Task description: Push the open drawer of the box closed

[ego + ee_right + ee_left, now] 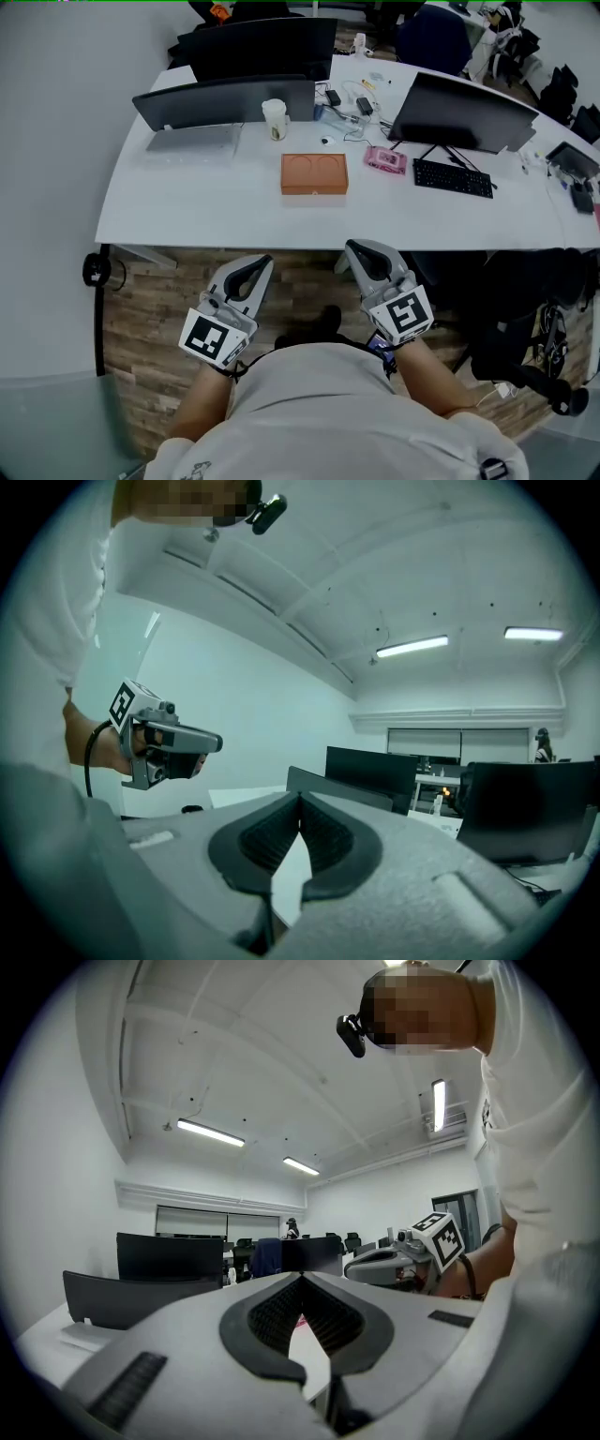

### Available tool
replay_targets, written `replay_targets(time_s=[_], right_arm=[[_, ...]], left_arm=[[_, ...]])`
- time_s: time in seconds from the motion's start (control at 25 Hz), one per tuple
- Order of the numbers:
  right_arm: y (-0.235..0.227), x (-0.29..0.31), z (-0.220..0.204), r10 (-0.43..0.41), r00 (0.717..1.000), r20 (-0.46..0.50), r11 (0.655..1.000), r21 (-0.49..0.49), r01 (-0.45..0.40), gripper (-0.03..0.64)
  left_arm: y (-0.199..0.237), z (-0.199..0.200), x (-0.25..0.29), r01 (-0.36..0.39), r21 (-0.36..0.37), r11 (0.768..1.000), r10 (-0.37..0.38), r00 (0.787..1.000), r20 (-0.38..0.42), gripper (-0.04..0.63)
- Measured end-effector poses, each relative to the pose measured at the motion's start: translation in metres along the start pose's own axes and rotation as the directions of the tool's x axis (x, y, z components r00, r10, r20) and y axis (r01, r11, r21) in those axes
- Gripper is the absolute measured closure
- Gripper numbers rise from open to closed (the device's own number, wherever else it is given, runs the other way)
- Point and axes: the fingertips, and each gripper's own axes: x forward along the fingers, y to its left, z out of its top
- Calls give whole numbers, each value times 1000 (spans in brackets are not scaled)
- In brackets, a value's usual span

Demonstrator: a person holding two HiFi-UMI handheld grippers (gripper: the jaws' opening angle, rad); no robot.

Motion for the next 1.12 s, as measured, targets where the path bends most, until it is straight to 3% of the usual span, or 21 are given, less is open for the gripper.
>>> replay_targets(time_s=[0.16, 0.32, 0.64, 1.12], right_arm=[[35, -15, 8, -13, 1000, -2, 1000, -13, 13, 614], [79, -29, 16, 2, 1000, -12, 1000, 17, -2, 614], [137, -56, 17, 0, 1000, -9, 999, 37, 1, 614], [154, -74, 25, -5, 1000, -5, 999, 39, 5, 614]], left_arm=[[2, 1, -42, 3, -15, 1000, -2, 1000, 13, 597], [-6, 1, -78, 62, -83, 995, -59, 997, 43, 597], [-28, -6, -120, 136, -53, 989, -134, 990, 38, 597], [-38, -12, -122, 141, -46, 989, -140, 990, 31, 597]])
